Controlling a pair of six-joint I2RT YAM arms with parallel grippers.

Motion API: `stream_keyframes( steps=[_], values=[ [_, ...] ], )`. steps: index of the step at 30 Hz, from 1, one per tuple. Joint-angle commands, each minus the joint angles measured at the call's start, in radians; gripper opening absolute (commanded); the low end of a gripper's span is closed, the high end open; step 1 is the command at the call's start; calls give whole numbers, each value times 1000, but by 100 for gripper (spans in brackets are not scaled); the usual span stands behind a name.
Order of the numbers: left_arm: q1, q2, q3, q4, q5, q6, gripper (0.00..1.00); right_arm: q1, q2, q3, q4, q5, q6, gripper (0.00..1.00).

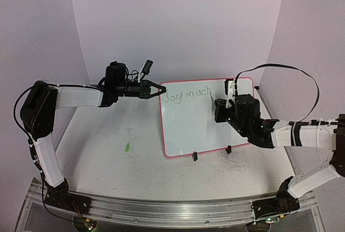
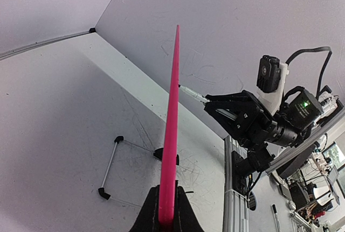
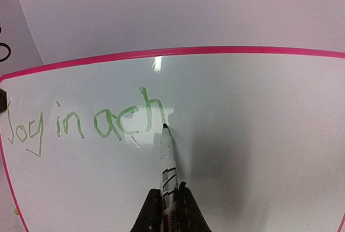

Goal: Write a sentence on the whiteboard

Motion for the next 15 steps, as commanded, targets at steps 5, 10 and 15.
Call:
stream_keyframes(
  steps=[5,10,15],
  values=[
    [-26,-17,-8,-18,-32,42,0,-1,-60,40,3,-7,-16,0],
    [-26,-20,-8,-18,-33,42,0,-22,-67,59,27,-28,-29,0],
    [-26,-23,-8,-18,-32,42,0,-22,-35,81,32,-32,-42,0]
  ],
)
